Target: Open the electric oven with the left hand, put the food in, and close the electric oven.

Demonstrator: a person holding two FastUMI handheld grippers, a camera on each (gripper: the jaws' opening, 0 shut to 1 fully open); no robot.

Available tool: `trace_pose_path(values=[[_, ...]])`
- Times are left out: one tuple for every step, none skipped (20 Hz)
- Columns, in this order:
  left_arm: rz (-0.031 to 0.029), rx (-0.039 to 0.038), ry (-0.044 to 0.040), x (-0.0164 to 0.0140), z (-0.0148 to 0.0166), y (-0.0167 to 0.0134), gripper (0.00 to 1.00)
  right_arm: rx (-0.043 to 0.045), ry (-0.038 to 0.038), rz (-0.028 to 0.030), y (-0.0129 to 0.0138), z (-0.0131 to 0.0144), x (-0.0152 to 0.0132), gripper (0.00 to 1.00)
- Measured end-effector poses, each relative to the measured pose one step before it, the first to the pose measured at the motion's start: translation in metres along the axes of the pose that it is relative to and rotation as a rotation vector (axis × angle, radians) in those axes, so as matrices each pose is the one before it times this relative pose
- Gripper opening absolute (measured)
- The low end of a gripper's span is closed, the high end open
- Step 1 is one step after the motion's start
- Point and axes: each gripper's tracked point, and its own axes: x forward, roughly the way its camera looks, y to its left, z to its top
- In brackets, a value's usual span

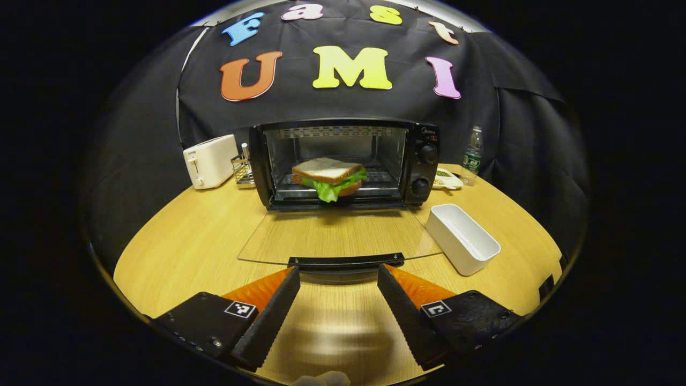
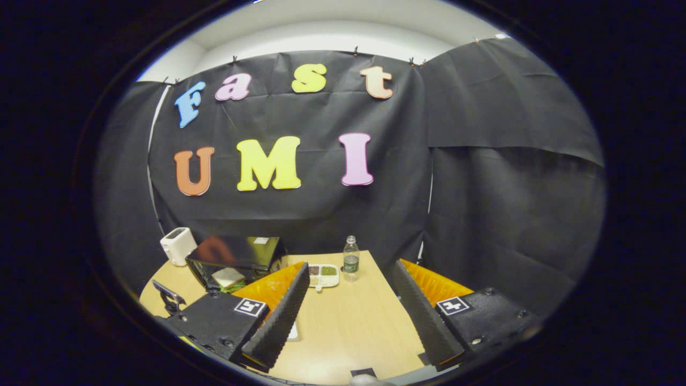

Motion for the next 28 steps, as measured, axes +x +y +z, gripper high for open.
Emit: trace_pose_path(values=[[-0.00329,-0.00172,0.00722,0.00454,-0.00334,-0.00213,0.96,-0.00676,0.01148,-0.00935,-0.00333,-0.00352,-0.00011,1.0],[0.00151,0.00212,0.00743,0.00606,-0.00409,-0.0003,0.96,-0.00374,0.00787,-0.00398,-0.0012,-0.0028,0.00078,1.0],[0.00057,0.00335,0.00789,0.00555,-0.00373,-0.00074,0.96,-0.00474,0.00741,-0.00342,-0.00136,-0.00237,0.00057,1.0],[0.00158,0.00242,0.00378,0.00377,-0.00252,-0.00164,0.96,-0.00661,0.00378,-0.00111,0.00062,-0.00096,0.00141,1.0],[0.006,0.00297,0.00464,0.00375,-0.00152,0.00227,0.96,-0.00478,0.00483,0.00028,0.00053,-0.00115,0.00048,1.0],[-0.00091,-0.00509,0.00454,0.00378,-0.00005,0.00106,1.0,-0.00357,0.00195,0.00605,0.00168,0.0001,0.00114,0.91],[0.002,-0.00552,0.00598,0.00319,-0.0028,-0.0001,0.96,-0.00441,0.00314,0.00072,0.00019,-0.00016,0.00162,1.0],[0.00504,0.00045,0.01051,0.00271,-0.00379,0.00231,0.96,-0.00434,0.00208,-0.00081,-0.00062,-0.00022,0.00198,1.0],[0.00012,-0.00637,0.00025,-0.00329,-0.00157,-0.00109,0.96,0.00011,0.00184,0.00165,0.00009,0.00068,0.00134,1.0],[0.00089,-0.00065,-0.00831,0.00019,0.00322,0.00023,0.96,0.00106,-0.00137,-0.00037,-0.0001,0.00077,0.00125,1.0],[0.00084,-0.00018,-0.00059,-0.00005,0.00065,-0.0008,0.96,-0.00193,0.00201,0.00278,0.00056,-0.00013,0.00124,0.91],[0.00002,-0.00026,0.00241,0.0002,-0.00041,-0.00004,0.95,0.00002,0.00165,0.00154,0.00016,-0.00102,0.00178,1.0],[0.00018,0.00124,0.00139,0.00031,0.00013,-0.00016,0.96,0.00361,0.00376,0.00233,0.0004,-0.00061,0.00123,1.0],[0.00136,0.00192,0.00217,0.00005,0.0002,0.00005,0.96,0.00389,0.00072,0.00163,0.00061,0.00022,0.00206,1.0],[0.00061,0.0022,-0.00075,-0.00089,0.00123,0.00012,0.96,0.0047,0.00222,0.00072,-0.0003,-0.00007,0.00095,1.0],[0.00391,0.00414,-0.00544,-0.00002,0.00389,0.00106,0.96,0.00277,0.00161,0.00275,0.0011,-0.0002,0.00116,1.0],[-0.00247,-0.00226,0.00633,0.00017,0.0004,0.00021,0.96,0.00037,-0.00053,0.00277,0.00101,0.00074,0.00089,1.0],[-0.00124,-0.00405,0.00568,-0.00019,0.0004,0.00102,0.95,-0.00158,-0.00042,0.0026,0.00161,0.00075,0.00038,0.91],[-0.00355,-0.00043,0.00216,-0.00065,0.0017,-0.00099,0.95,-0.00335,-0.00495,-0.00035,0.00032,0.00123,0.00012,0.91],[-0.00124,-0.00173,0.00157,-0.00186,0.00252,0.00002,0.95,-0.00254,-0.0036,0.00109,0.00066,0.00148,0.00078,1.0],[-0.0006,0.00172,-0.00356,-0.00485,-0.00022,0.00127,0.95,-0.00082,-0.00538,0.00374,0.00105,0.00269,-0.0005,0.91],[0.00008,0.00366,-0.00374,-0.00254,0.003,0.00009,0.96,0.00128,-0.0039,0.00253,0.00135,0.00221,0.0015,0.91],[0.00008,-0.00048,-0.01012,-0.00062,0.00433,0.00075,0.96,0.00442,-0.00549,0.00116,0.00063,0.00143,0.00127,1.0],[0.00068,0.00064,-0.00312,-0.00202,0.00426,-0.00026,0.95,0.00388,0.00588,0.00463,0.00116,-0.00129,0.00158,1.0],[0.00065,0.00189,-0.01142,-0.00132,0.00619,0.00064,0.95,0.00187,0.00404,0.00747,0.00171,-0.00107,0.00022,0.91],[0.00017,0.0014,-0.01219,-0.00194,0.00773,0.00028,0.95,0.00177,-0.00253,-0.00039,0.00015,0.00108,0.00151,1.0],[0.00029,0.00387,-0.00969,0.00189,0.0112,-0.00076,0.95,0.00397,-0.0053,0.00283,0.00132,0.00228,0.0004,0.91],[-0.00053,0.00204,-0.01509,-0.00146,0.00838,0.00066,0.96,0.00326,0.00015,0.00339,0.00104,-0.00049,0.0017,1.0]])
